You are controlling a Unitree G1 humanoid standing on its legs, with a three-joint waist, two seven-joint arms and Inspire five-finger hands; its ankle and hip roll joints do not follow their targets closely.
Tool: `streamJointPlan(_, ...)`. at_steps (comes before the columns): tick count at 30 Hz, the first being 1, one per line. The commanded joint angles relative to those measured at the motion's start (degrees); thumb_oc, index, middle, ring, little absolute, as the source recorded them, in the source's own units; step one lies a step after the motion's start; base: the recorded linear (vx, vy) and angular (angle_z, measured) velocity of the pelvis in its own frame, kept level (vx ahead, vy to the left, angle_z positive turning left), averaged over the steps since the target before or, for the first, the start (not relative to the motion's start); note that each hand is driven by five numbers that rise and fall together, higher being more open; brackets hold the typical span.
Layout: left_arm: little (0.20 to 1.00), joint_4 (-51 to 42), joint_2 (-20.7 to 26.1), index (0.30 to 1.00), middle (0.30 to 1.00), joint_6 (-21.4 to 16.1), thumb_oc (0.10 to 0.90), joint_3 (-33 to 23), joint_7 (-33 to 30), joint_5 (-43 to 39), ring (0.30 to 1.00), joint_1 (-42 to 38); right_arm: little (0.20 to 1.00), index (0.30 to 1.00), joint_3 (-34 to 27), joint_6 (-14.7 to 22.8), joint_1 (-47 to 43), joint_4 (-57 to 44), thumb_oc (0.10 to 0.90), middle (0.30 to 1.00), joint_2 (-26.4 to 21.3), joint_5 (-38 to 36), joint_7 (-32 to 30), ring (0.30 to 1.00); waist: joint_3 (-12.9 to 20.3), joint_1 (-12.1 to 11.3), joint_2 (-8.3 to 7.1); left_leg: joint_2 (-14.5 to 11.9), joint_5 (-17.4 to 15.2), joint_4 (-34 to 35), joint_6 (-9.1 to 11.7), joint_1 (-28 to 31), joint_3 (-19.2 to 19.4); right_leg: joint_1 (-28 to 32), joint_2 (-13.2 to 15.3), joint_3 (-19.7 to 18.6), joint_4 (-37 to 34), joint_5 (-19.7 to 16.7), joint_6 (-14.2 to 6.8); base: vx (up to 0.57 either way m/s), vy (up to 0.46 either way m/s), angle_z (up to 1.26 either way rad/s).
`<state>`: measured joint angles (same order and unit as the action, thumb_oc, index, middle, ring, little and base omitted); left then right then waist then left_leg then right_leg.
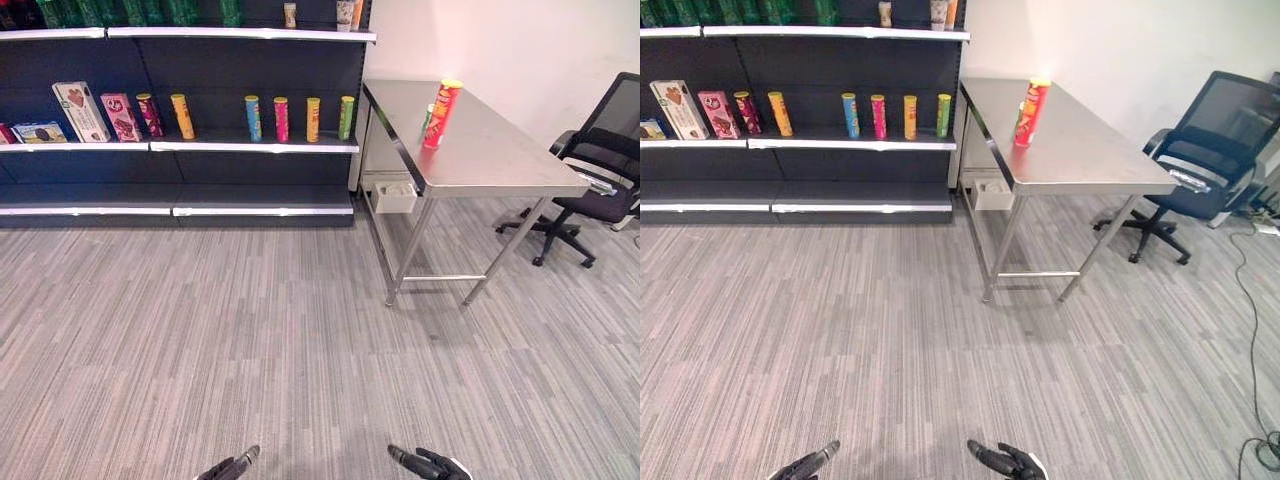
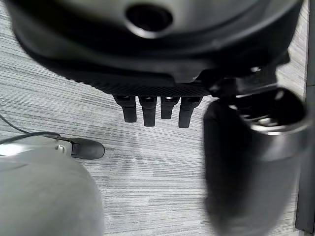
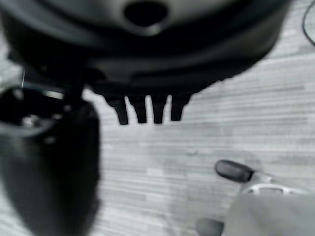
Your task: Put the goods on the table back onto the shelves and tidy them up.
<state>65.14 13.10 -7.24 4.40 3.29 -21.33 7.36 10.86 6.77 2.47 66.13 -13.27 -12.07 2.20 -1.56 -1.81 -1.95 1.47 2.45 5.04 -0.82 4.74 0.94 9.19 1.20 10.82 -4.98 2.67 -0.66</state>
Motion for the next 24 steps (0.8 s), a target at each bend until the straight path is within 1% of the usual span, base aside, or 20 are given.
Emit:
streamJointPlan(1, 0.900, 0.8, 1.0, 0.900, 0.900, -3.6, 0.800, 0.2, 0.6, 0.7, 0.900, -4.6, 0.900, 0.900, 1.9, 2.1, -2.0, 0.3, 0.800, 0.900, -2.9, -1.0, 0.0, 0.900, -0.1, -0.2, -1.08, -1.6, -2.3, 0.0, 2.4, 1.6, 1.5, -1.5, 4.2, 2.9, 0.0, -2.8, -5.7, 0.00, 0.000, 0.00)
streamJointPlan(5, 0.900, 1.0, 1.0, 0.900, 0.900, -3.7, 0.800, 1.0, -0.6, 2.8, 0.900, -5.1, 0.900, 0.900, 1.8, 2.0, -2.0, 0.5, 0.800, 0.900, -2.8, -0.7, -0.6, 0.900, -0.1, 0.0, -0.98, -1.8, -2.3, 0.0, 2.6, 1.6, 1.8, -1.5, 4.0, 2.6, 0.0, -2.7, -5.6, 0.00, 0.000, 0.00)
streamJointPlan(14, 0.900, -0.2, 1.1, 0.900, 0.900, -3.7, 0.800, 3.6, -0.5, 4.6, 0.900, -6.3, 0.900, 0.900, 1.0, 1.9, -1.1, 1.1, 0.800, 0.900, -3.2, -1.1, -0.7, 0.900, -0.2, 1.5, -0.28, -2.2, -2.2, 0.0, 2.8, 1.8, 2.9, -2.2, 3.5, 1.0, 0.0, -3.0, -5.4, -0.01, -0.025, -0.06)
streamJointPlan(19, 0.900, -1.0, 0.9, 0.900, 0.900, -3.7, 0.800, 4.5, -0.3, 4.7, 0.900, -6.8, 0.900, 0.900, 1.6, 1.7, -0.8, 2.3, 0.800, 0.900, -2.9, -1.2, 0.1, 0.900, -0.3, 1.8, -0.04, -2.4, -2.2, 0.0, 2.9, 1.8, 3.2, -2.5, 3.2, 0.3, 0.0, -2.9, -5.2, 0.00, -0.030, -0.08)
streamJointPlan(24, 0.900, -0.9, 0.7, 0.900, 0.900, -3.6, 0.800, 4.3, -0.5, 4.3, 0.900, -6.8, 0.900, 0.900, 2.3, 1.6, -1.6, 2.5, 0.800, 0.900, -2.8, -1.1, 0.5, 0.900, -0.9, 1.4, 0.01, -2.9, -2.0, 0.0, 3.1, 2.3, 4.0, -2.7, 2.8, -0.2, 0.0, -2.8, -5.1, 0.01, -0.039, -0.09)
